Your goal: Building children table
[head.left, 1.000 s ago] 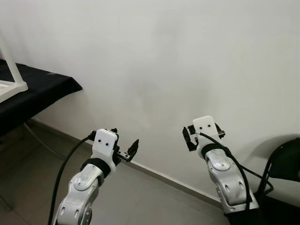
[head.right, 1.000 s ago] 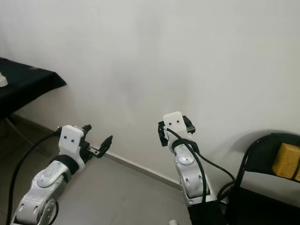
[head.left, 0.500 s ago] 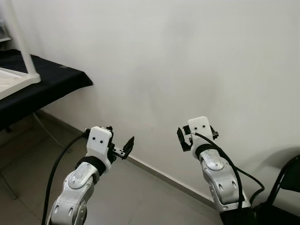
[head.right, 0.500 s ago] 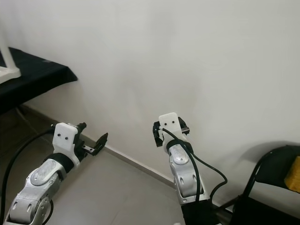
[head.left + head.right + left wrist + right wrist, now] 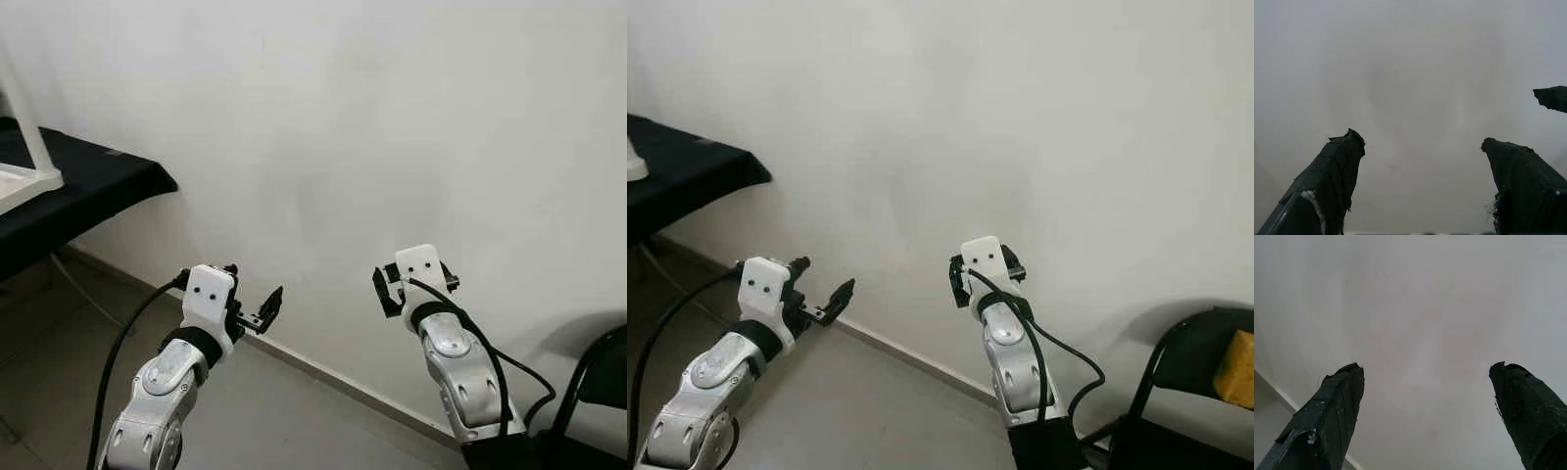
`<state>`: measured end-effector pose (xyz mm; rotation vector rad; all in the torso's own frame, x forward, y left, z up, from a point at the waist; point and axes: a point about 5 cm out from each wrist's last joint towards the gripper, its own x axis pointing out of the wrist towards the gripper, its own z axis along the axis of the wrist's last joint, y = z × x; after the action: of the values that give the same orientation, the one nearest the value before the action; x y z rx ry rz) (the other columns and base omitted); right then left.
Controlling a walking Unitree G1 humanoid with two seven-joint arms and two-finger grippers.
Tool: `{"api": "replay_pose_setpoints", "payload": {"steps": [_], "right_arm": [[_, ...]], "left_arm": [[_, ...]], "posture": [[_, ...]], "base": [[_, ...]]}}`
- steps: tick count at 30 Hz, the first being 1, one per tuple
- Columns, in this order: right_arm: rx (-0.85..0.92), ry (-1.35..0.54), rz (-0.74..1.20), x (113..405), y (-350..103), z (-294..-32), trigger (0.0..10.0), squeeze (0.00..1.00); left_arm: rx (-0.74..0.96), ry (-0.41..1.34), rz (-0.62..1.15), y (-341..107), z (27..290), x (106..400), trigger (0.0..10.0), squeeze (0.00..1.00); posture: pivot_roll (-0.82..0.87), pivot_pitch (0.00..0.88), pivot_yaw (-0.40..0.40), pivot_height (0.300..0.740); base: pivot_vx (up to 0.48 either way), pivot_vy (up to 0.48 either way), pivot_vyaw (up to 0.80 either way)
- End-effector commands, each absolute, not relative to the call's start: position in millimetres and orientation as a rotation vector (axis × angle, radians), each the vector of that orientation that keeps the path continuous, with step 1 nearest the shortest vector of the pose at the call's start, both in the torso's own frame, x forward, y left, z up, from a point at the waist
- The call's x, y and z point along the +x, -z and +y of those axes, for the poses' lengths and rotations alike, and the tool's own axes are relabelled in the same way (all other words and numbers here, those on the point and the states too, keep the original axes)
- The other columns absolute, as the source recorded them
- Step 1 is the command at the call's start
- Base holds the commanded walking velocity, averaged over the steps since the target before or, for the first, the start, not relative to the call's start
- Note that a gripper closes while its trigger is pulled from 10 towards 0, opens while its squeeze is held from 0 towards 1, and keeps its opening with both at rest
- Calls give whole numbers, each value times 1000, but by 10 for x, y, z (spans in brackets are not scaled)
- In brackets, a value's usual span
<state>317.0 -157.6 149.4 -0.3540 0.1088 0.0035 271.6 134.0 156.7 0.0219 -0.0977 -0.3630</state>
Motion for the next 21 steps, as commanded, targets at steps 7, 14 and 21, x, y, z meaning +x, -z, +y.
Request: {"api": "replay_pose_setpoints", "payload": {"steps": [7, 14, 21], "right_arm": [[-355, -1, 115, 3177, -1472, -1599, 10000, 0], [-333, 4, 119, 3181, -1472, -1609, 10000, 0], [-323, 3, 117, 3187, -1473, -1601, 10000, 0]], "left_arm": [[7, 370, -87, -1547, 1320, 2706, 10000, 0], [20, 362, -73, -1526, 1351, 2701, 10000, 0], [24, 362, -74, -1531, 1361, 2706, 10000, 0]], "posture": [[17, 0, -67, 740], [23, 0, -66, 740], [27, 0, -65, 740]], "base": [[298, 0, 0], [0, 0, 0], [0, 0, 0]]}}
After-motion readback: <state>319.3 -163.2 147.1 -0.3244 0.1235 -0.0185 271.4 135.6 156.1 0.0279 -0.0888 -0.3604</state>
